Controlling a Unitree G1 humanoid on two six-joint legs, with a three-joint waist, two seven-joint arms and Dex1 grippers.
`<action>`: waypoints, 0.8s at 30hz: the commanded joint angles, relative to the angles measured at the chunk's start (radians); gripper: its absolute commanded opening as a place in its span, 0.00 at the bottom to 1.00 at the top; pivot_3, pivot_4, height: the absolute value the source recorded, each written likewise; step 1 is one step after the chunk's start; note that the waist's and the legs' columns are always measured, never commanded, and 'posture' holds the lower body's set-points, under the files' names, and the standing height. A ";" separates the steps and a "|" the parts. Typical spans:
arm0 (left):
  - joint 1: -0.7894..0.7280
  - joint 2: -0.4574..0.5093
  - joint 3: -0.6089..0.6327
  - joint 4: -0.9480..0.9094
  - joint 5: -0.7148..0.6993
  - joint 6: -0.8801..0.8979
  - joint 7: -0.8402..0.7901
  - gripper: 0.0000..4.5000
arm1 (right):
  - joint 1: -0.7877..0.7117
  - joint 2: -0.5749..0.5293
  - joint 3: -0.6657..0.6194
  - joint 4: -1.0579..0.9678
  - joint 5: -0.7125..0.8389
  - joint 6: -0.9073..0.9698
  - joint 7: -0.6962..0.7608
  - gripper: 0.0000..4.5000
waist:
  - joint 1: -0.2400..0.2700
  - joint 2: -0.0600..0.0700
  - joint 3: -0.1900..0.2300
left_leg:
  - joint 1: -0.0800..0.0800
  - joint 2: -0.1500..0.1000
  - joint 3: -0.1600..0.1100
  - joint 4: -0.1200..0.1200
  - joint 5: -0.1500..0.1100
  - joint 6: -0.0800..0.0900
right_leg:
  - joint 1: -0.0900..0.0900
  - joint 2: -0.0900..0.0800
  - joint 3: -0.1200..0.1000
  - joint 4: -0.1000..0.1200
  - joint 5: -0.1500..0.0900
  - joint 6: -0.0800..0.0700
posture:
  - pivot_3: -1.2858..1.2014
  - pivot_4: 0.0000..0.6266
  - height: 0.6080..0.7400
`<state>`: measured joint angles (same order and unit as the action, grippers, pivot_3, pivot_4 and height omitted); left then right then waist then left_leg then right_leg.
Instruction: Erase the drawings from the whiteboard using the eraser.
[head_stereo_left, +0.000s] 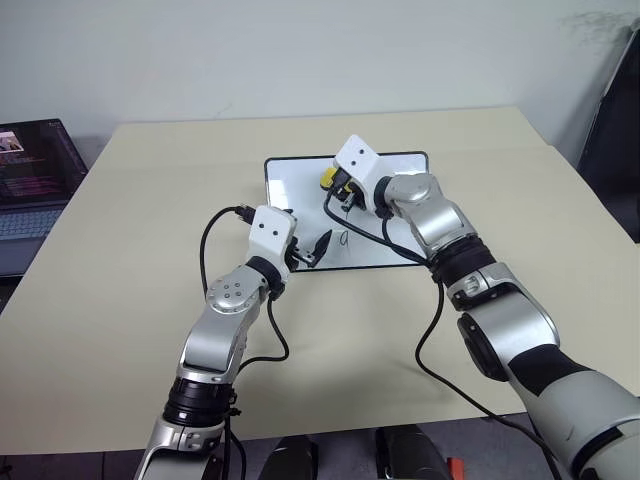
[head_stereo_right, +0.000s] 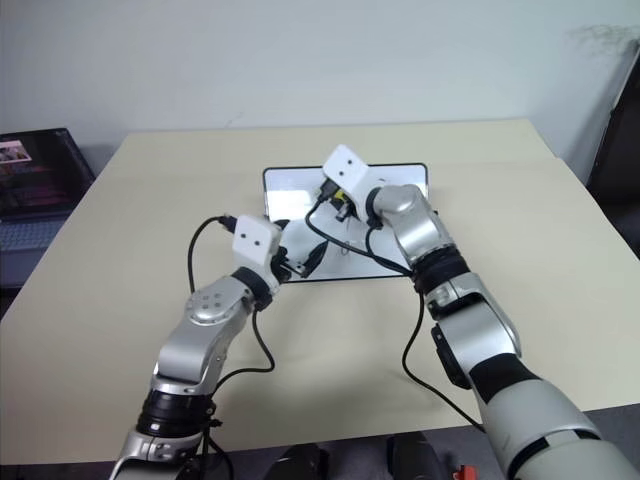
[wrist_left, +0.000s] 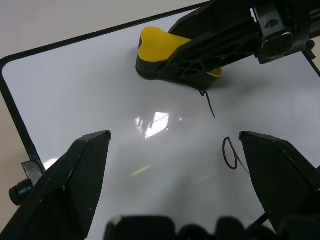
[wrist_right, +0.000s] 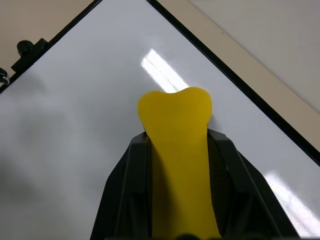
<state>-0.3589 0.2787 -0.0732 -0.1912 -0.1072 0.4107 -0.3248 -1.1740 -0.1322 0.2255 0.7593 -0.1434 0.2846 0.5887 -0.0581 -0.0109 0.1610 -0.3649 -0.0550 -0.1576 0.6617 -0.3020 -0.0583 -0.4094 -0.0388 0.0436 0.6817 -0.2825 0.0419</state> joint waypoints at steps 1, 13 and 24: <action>-0.008 0.005 0.013 -0.045 -0.002 -0.002 -0.004 1.00 | 0.006 -0.012 -0.038 -0.142 0.031 0.038 -0.004 0.25 | 0.001 0.000 0.000 | 0.000 0.000 0.000 0.000 0.000 0.000 | 0.000 0.000 0.000 0.000 0.000 0.000 | 0.52 0.24 1.00; -0.045 0.010 0.003 0.001 -0.009 -0.021 -0.052 1.00 | 0.138 -0.127 -0.084 -0.493 0.067 0.269 -0.014 0.25 | 0.008 0.000 0.000 | -0.002 0.000 0.000 0.000 0.000 0.000 | -0.002 -0.001 0.000 -0.001 0.000 0.000 | 0.52 0.24 1.00; 0.002 0.036 -0.003 -0.040 -0.022 -0.011 -0.128 1.00 | 0.239 -0.175 -0.102 -0.621 0.083 0.370 -0.040 0.25 | 0.007 0.000 0.000 | -0.002 0.000 0.000 -0.001 0.000 0.000 | -0.002 0.000 0.000 -0.001 0.000 0.000 | 0.52 0.24 1.00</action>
<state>-0.3678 0.3044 -0.0766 -0.1830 -0.1171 0.4082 -0.4413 -0.9312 -0.3018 0.1417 0.1960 -0.0730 0.6457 0.5598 -0.0511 -0.0110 0.1611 -0.3672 -0.0551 -0.1572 0.6610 -0.3021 -0.0584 -0.4110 -0.0392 0.0436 0.6803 -0.2826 0.0420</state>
